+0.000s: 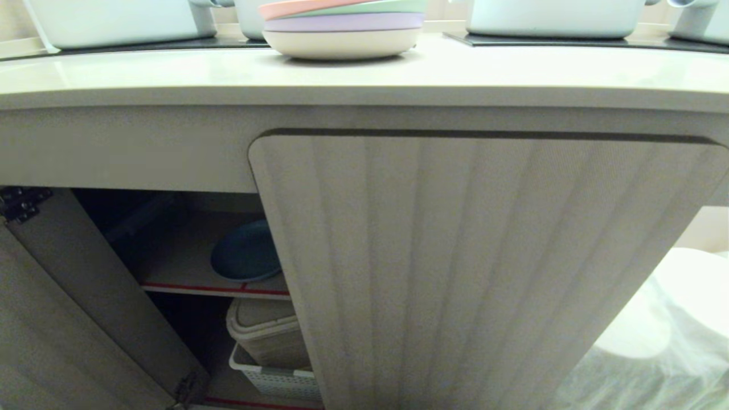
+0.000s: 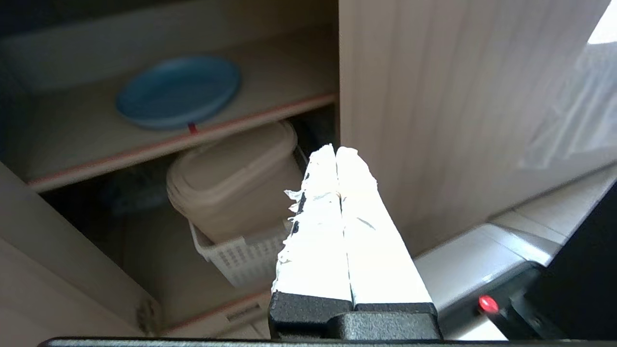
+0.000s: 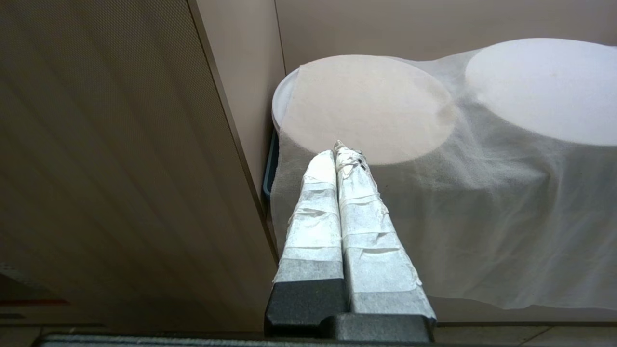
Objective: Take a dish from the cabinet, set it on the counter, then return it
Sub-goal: Take the plate from the cabinet
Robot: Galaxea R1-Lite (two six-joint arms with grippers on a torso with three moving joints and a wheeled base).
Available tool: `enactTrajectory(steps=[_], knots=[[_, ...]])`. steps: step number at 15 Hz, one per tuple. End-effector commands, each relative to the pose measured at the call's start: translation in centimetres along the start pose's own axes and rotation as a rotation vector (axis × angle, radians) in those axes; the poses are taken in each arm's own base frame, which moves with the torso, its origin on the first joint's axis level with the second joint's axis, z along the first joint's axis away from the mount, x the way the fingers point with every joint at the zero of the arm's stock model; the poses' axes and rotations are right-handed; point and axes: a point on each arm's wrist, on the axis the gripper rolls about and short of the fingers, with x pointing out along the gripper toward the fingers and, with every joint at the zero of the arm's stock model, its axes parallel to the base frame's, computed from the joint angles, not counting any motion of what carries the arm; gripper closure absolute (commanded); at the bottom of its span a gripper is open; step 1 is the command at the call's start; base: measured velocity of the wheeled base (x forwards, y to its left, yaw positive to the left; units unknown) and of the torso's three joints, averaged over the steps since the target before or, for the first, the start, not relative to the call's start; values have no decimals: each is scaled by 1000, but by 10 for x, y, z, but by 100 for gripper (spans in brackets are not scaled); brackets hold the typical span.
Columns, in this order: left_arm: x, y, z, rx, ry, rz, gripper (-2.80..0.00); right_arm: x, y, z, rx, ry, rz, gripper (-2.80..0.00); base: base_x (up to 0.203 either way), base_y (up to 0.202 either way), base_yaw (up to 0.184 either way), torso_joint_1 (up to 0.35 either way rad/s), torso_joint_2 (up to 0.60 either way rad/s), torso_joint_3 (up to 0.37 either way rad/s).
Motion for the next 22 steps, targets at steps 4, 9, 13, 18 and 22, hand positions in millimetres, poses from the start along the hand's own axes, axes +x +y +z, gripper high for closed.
enactTrajectory(steps=[4, 9, 13, 18, 22], knots=[[17, 11, 19, -97, 197, 27, 0, 0, 0, 0, 0, 0, 0, 0, 0, 0, 0, 0, 0, 0], [57, 38, 39, -257, 450, 121, 0, 0, 0, 0, 0, 0, 0, 0, 0, 0, 0, 0, 0, 0], [78, 55, 37, -345, 590, 161, 0, 0, 0, 0, 0, 0, 0, 0, 0, 0, 0, 0, 0, 0], [105, 67, 27, -387, 660, 67, 0, 0, 0, 0, 0, 0, 0, 0, 0, 0, 0, 0, 0, 0], [138, 85, 18, -513, 636, 66, 0, 0, 0, 0, 0, 0, 0, 0, 0, 0, 0, 0, 0, 0]])
